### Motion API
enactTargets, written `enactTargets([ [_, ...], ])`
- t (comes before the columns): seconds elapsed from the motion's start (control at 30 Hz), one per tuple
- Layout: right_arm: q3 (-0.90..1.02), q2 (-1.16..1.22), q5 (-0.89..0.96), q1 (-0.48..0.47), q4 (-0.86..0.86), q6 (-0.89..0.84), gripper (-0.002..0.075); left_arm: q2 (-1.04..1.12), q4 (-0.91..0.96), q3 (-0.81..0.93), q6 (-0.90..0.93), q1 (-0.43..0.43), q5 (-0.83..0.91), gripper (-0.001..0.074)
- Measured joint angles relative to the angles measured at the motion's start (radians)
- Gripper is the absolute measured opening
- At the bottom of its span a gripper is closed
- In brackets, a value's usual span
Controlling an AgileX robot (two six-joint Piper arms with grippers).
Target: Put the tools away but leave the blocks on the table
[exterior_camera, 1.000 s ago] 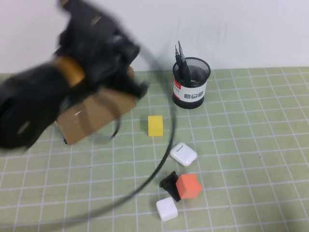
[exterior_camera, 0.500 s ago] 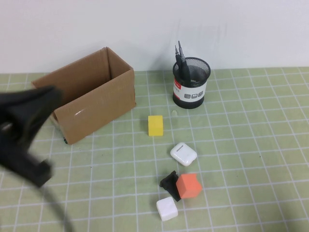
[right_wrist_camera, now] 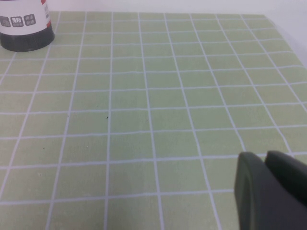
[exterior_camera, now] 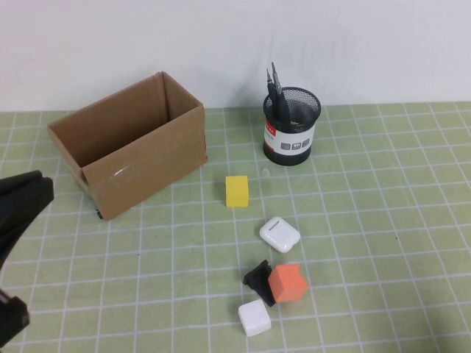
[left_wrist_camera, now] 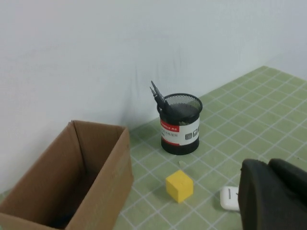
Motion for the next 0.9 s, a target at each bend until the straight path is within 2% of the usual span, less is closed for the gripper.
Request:
enactTargets([
  [0.37, 0.000, 0.000, 0.000, 0.000, 0.000, 0.000, -0.0011, -0.002, -0.030, 0.006, -0.004, 0.000, 0.019, -0.0003],
  [0.53, 0.000, 0.000, 0.000, 0.000, 0.000, 0.000, -0.0011, -0.020, -0.035, 0.006, 0.045, 0.017, -0.032, -0.0003],
  [0.67, 0.000, 0.000, 0.000, 0.000, 0.000, 0.000, -0.0011, -0.050, -0.045, 0.011, 0.102, 0.090, -0.098, -0.0003],
  [0.9, 0.000, 0.000, 0.000, 0.000, 0.000, 0.000, -0.0011, -0.176, -0.083, 0.184, 0.104, 0.310, -0.205, -0.0003],
])
